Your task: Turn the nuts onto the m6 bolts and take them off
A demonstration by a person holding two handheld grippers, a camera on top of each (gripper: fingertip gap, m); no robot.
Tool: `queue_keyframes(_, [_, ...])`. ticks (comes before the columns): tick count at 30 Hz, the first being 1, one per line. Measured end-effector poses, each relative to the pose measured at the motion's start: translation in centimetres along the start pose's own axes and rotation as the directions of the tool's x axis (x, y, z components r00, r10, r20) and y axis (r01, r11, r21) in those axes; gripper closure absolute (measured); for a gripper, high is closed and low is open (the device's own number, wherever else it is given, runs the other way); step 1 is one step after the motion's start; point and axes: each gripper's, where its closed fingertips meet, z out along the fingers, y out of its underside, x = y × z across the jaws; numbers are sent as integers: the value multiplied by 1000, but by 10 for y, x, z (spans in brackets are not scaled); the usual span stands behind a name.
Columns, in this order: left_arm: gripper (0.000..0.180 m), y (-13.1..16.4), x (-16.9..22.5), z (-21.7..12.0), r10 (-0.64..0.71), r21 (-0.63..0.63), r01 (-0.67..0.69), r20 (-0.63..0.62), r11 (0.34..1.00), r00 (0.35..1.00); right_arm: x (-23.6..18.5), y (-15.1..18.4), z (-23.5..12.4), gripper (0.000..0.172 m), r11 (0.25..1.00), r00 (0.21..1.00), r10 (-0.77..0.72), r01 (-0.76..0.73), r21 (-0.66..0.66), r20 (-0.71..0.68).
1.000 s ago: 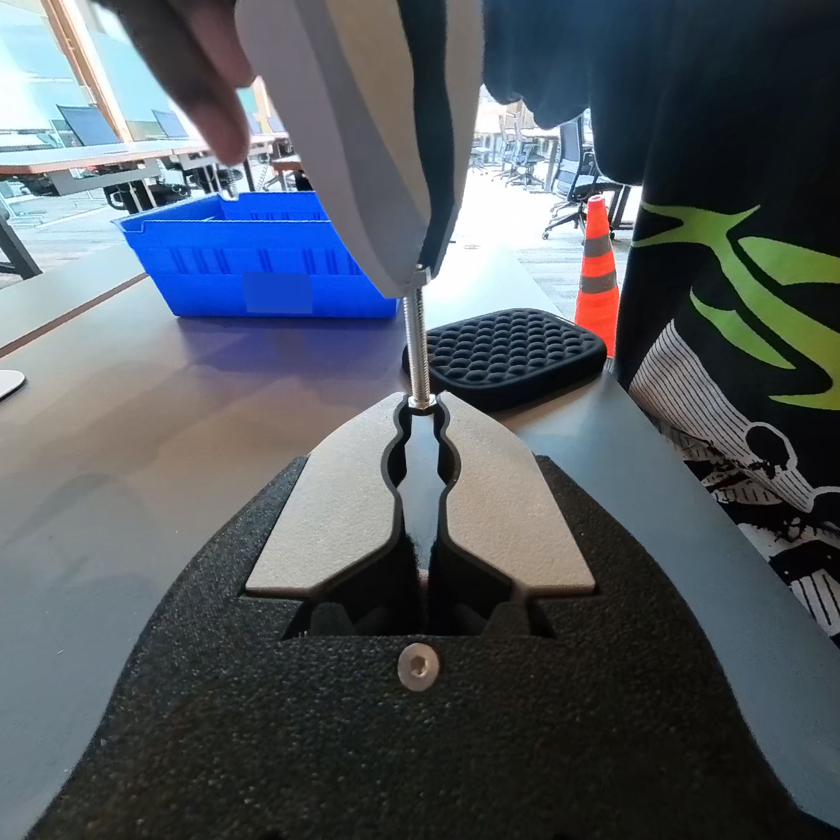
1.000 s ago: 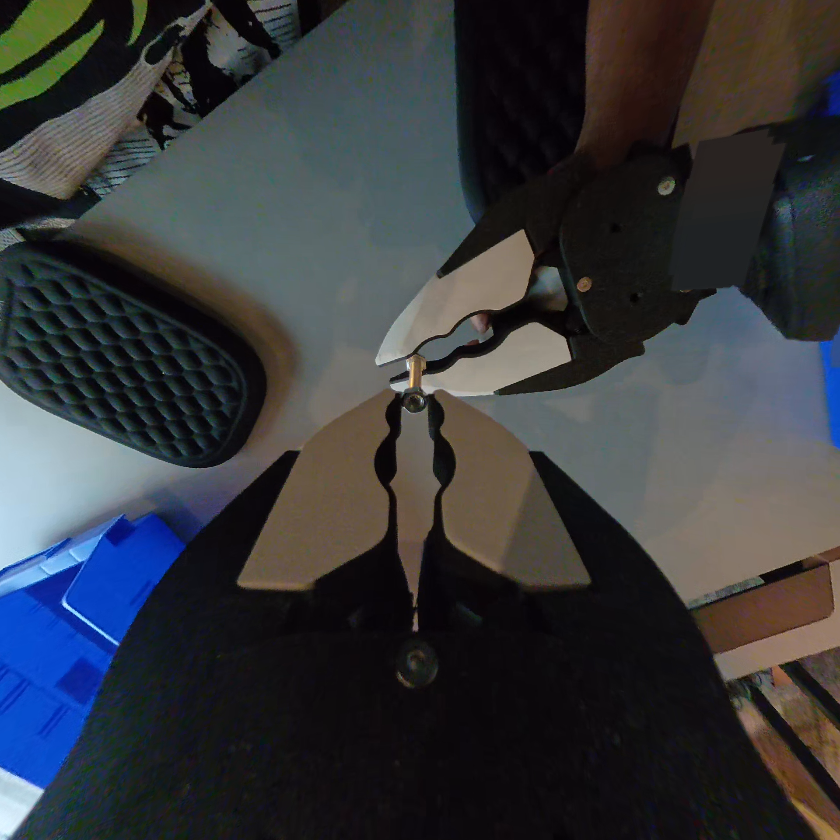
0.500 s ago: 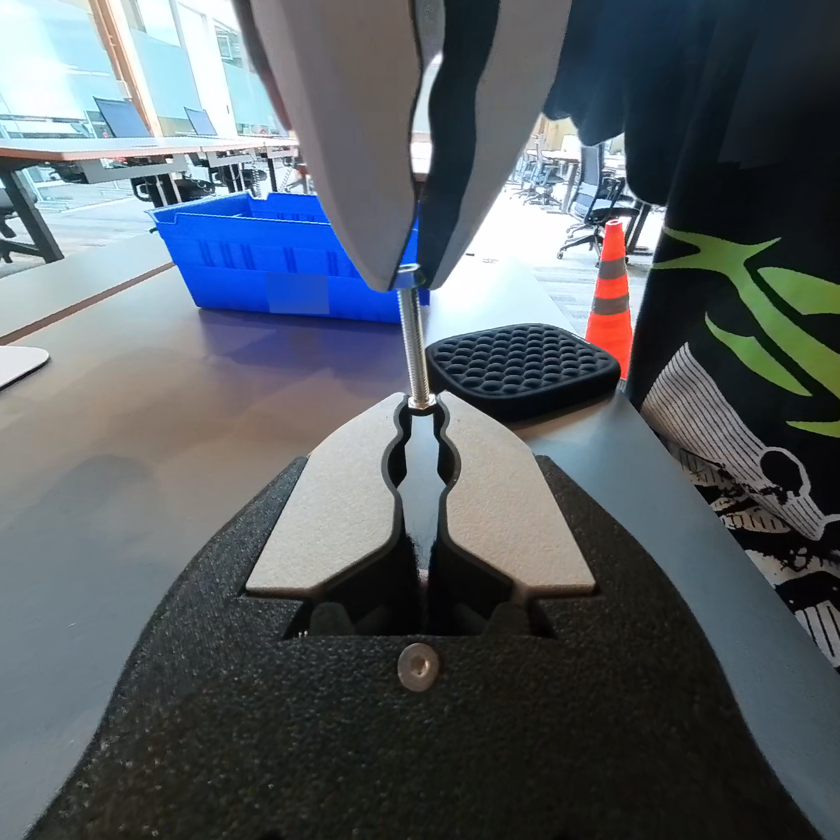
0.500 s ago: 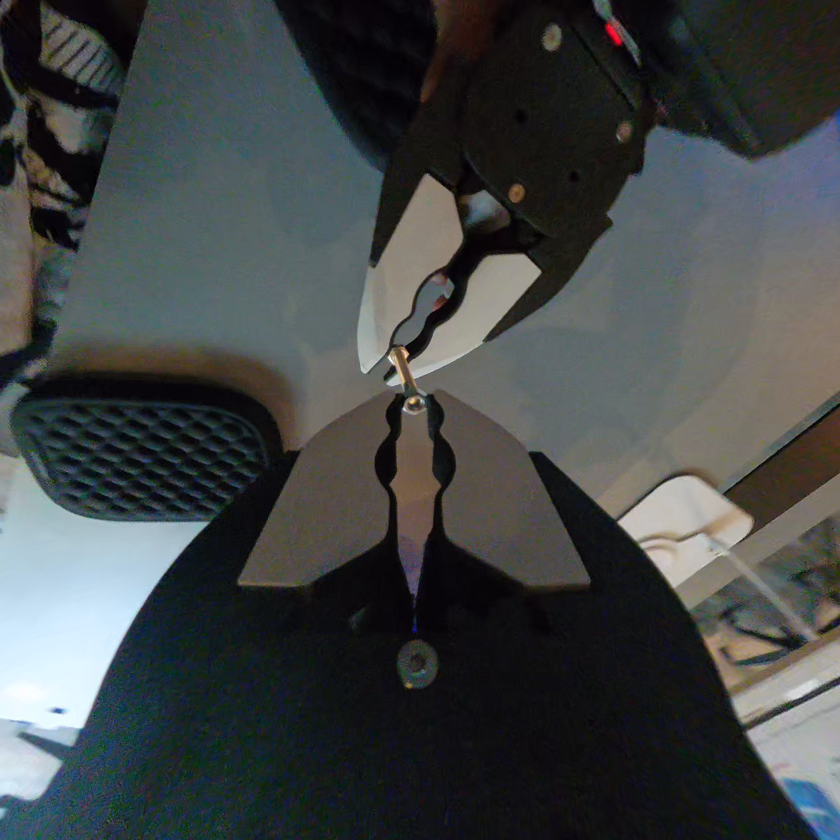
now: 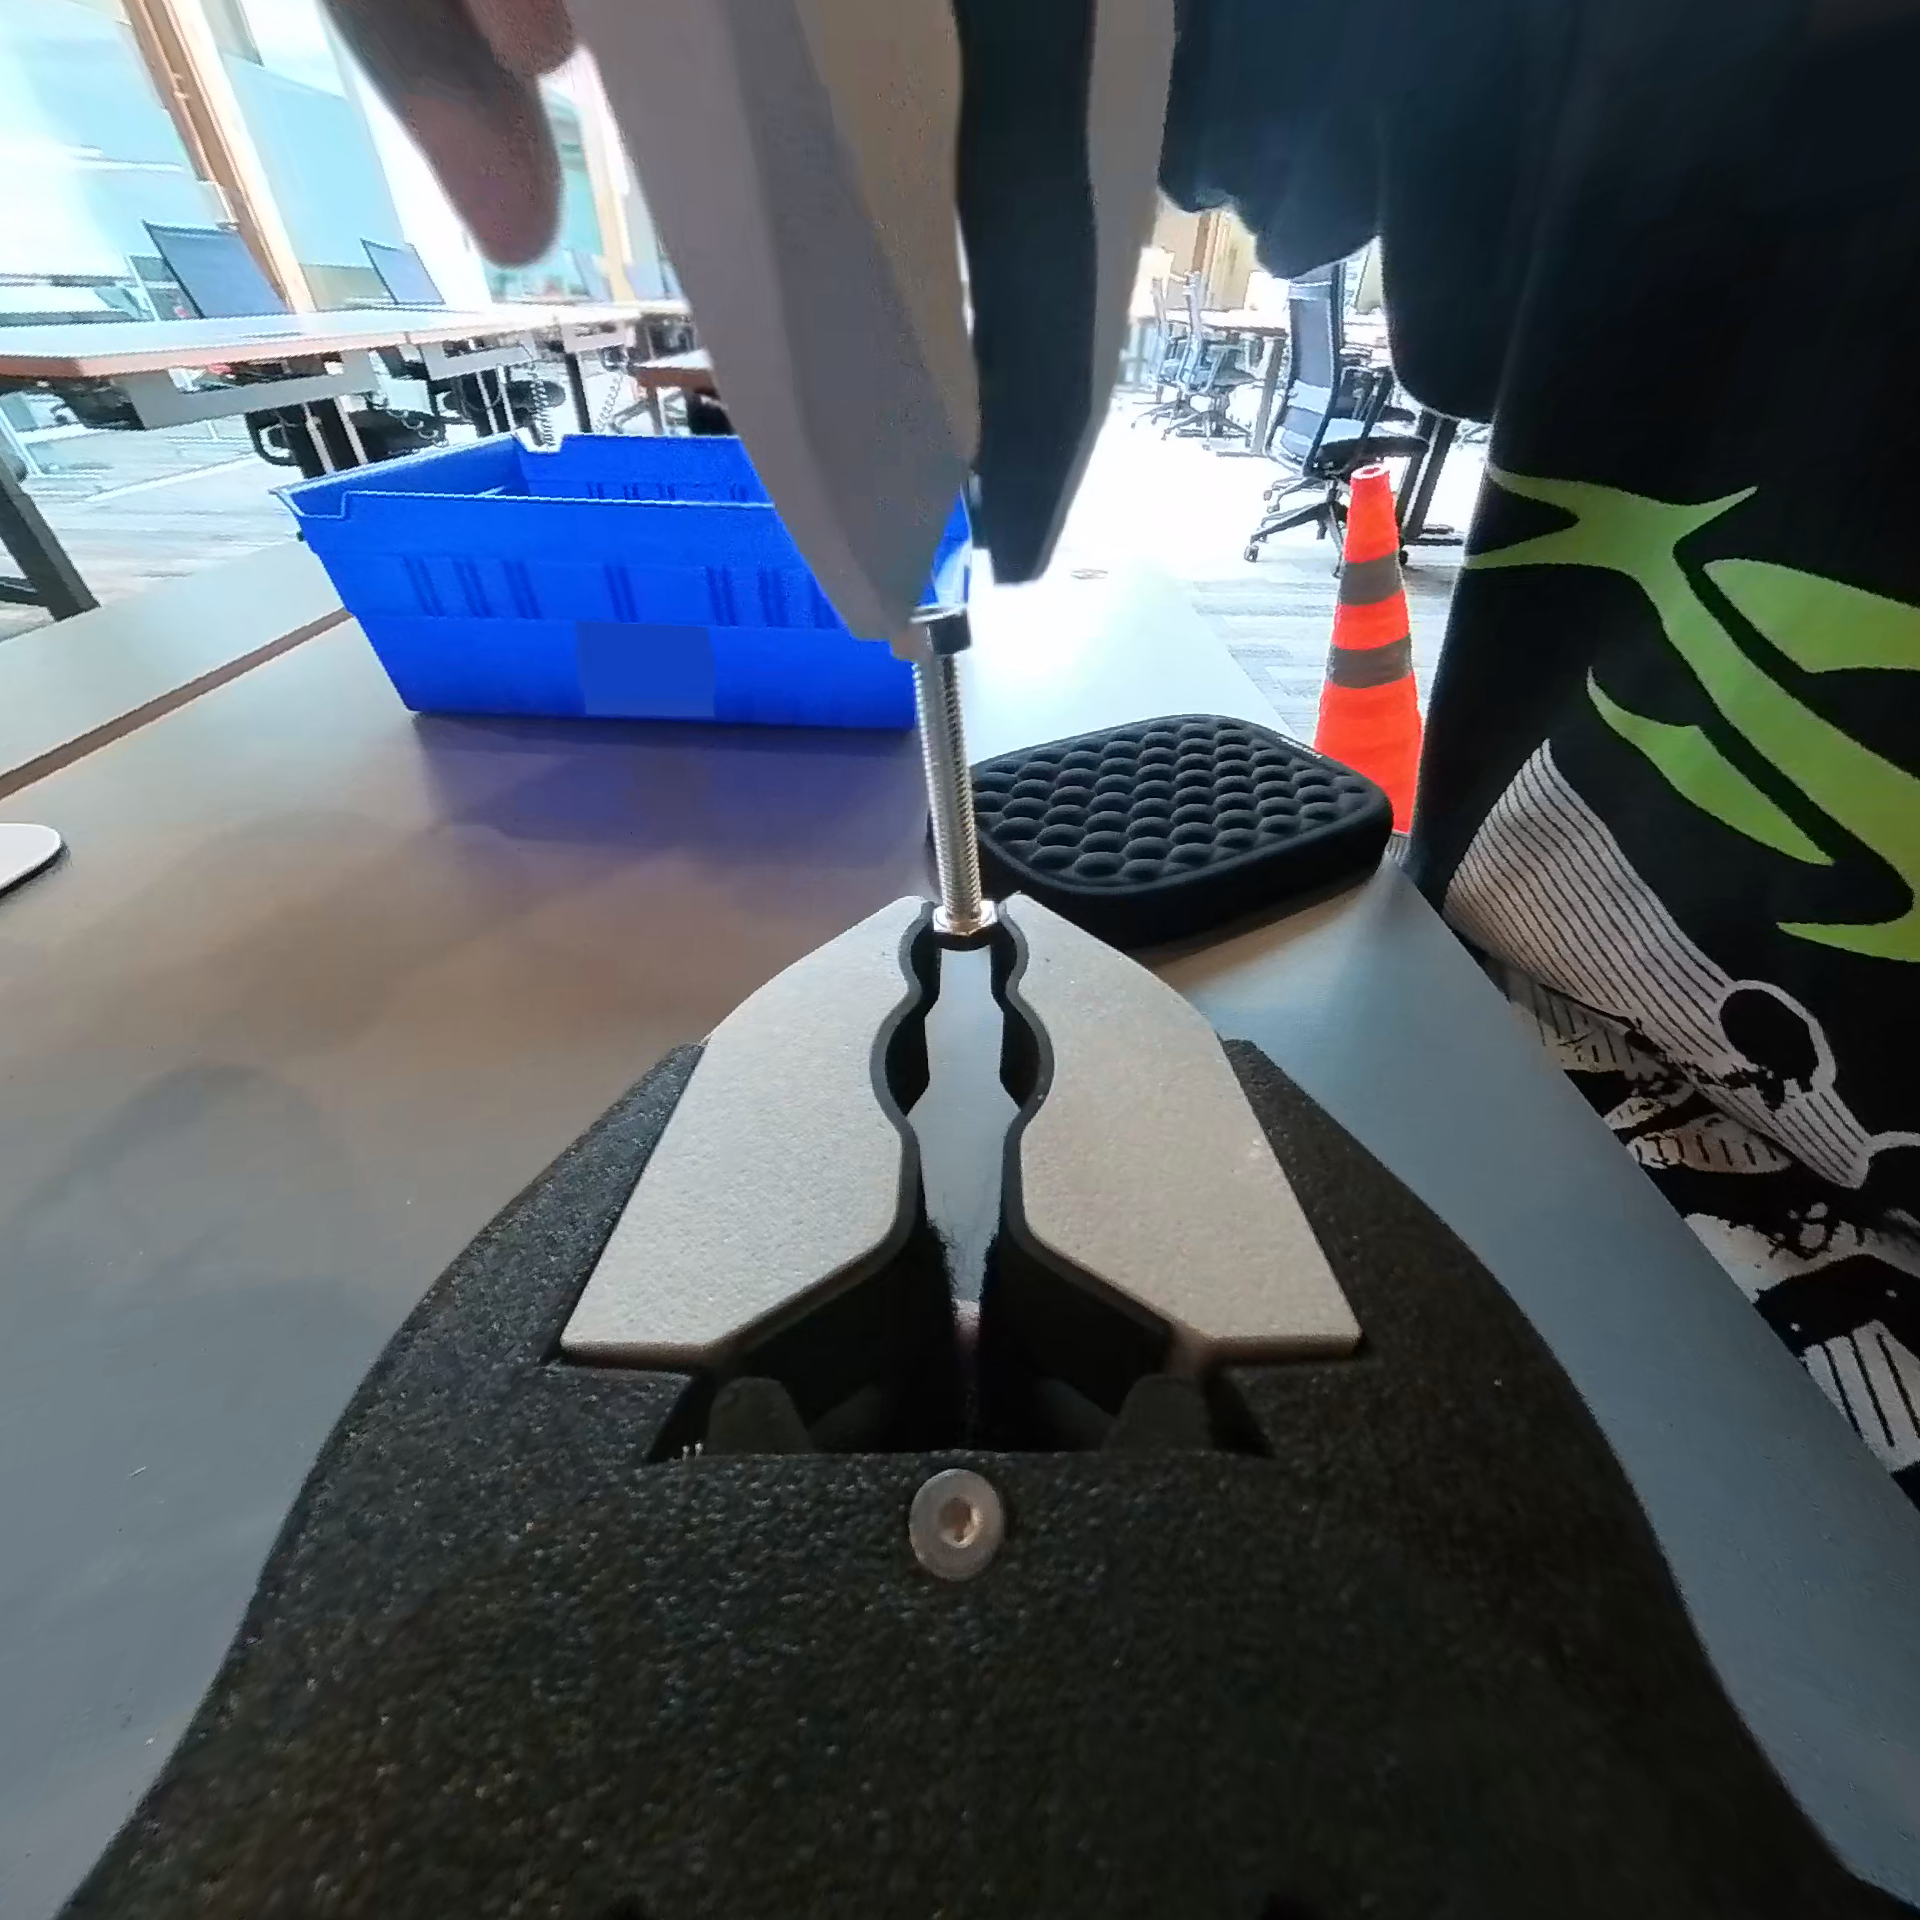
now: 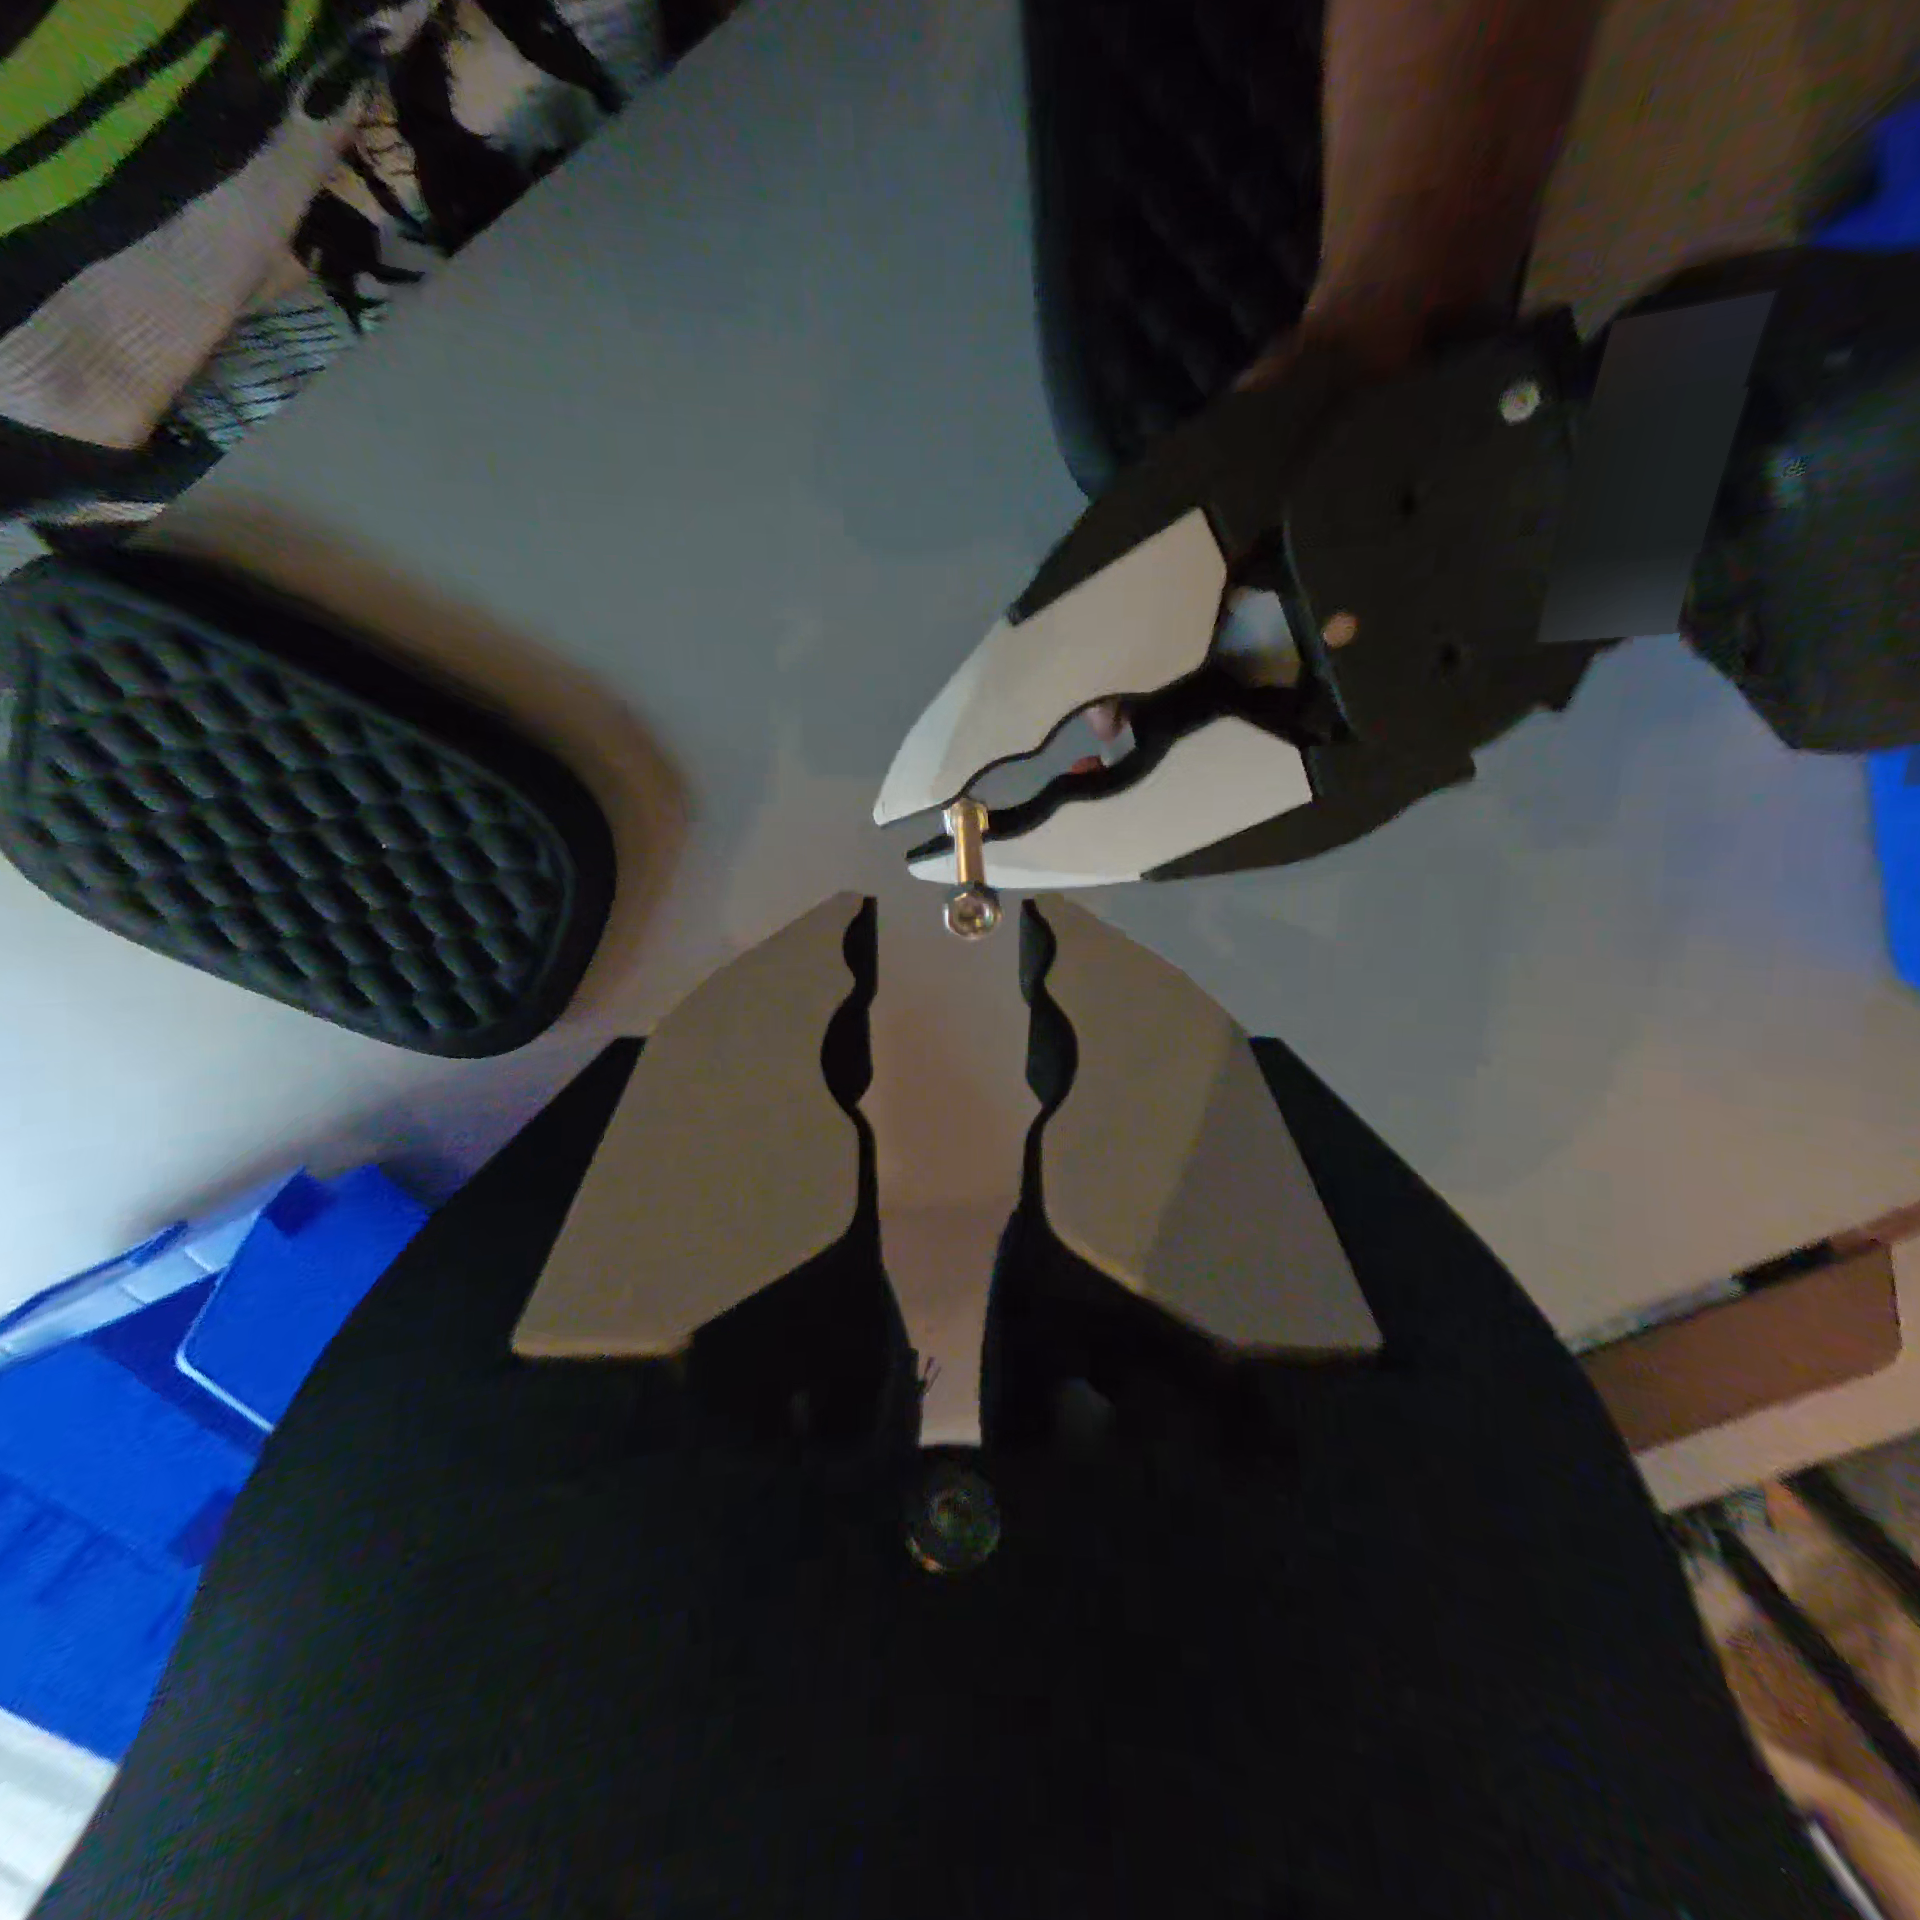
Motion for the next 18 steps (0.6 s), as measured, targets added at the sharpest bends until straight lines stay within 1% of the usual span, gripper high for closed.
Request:
queue_keyframes(2, [172, 0, 1, 0, 2, -3, -2, -4, 1000, 1000, 3, 2, 2, 150, 999, 999, -32, 32, -1, -2])
queue_keyframes(5, [172, 0, 0, 0, 0, -1, 0, -4, 1000, 1000, 4, 1, 3, 161, 998, 998, -63, 63, 9, -8])
queue_keyframes(8, [172, 0, 0, 1, -2, -5, 2, 1, 1000, 1000, 4, 2, 4, 162, 999, 999, -39, 39, -14, -16])
queue_keyframes(11, [172, 0, -4, 0, -15, -4, 15, 27, 1000, 1000, 6, 6, 4, 162, 993, 994, 99, -101, -66, -43])
queue_keyframes(13, [172, 1, -7, 0, -24, -9, 25, 44, 1000, 999, 6, 10, 4, 162, 968, 973, 218, -226, -113, -73])
queue_keyframes(15, [172, 3, -9, 1, -23, -24, 25, 59, 999, 998, 5, 12, 5, 162, 917, 926, 365, -376, -135, -97])
queue_keyframes(18, [172, 5, -10, 2, -19, -39, 22, 68, 999, 997, 6, 14, 7, 162, 801, 811, 566, -584, -133, -148])
